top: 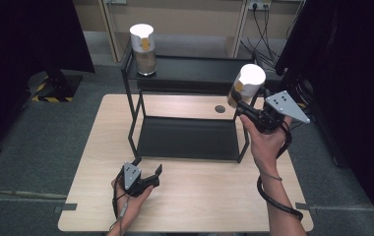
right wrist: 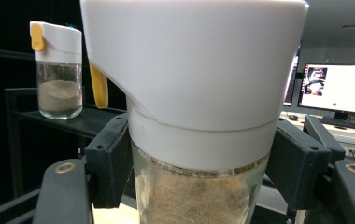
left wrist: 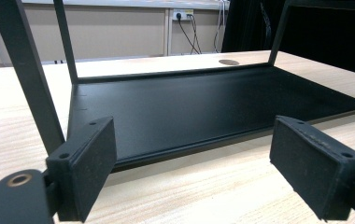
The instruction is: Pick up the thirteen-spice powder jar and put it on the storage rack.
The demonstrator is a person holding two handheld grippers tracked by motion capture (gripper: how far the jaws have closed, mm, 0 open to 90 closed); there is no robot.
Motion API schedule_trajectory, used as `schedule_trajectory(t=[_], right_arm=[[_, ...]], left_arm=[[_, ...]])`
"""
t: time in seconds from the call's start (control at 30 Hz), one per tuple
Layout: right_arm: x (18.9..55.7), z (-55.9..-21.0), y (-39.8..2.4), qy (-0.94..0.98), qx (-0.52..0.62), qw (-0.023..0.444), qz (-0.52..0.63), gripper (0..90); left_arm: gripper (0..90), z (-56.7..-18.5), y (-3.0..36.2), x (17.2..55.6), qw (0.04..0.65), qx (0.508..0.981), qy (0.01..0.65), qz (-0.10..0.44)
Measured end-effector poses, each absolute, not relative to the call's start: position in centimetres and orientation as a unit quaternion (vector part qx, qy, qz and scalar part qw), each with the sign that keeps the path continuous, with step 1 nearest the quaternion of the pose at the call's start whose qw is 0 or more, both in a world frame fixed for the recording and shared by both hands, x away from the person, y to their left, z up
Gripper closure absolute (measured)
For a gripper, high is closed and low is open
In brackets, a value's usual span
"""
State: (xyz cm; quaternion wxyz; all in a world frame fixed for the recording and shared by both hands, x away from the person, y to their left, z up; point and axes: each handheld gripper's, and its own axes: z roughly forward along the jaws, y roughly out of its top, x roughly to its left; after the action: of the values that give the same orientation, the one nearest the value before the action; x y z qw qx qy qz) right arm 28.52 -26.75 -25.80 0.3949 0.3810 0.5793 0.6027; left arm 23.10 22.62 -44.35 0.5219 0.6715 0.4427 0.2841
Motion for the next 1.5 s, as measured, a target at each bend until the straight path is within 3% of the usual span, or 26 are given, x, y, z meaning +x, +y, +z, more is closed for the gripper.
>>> schedule_trajectory(t=[1.5], right_arm=[[34.6,-20.5,-24.1,0.575,0.430,0.403,0.568,30.8]], left_arm=[[14.3,-44.3,22.7,23.2,0.521,0.672,0.444,0.282]])
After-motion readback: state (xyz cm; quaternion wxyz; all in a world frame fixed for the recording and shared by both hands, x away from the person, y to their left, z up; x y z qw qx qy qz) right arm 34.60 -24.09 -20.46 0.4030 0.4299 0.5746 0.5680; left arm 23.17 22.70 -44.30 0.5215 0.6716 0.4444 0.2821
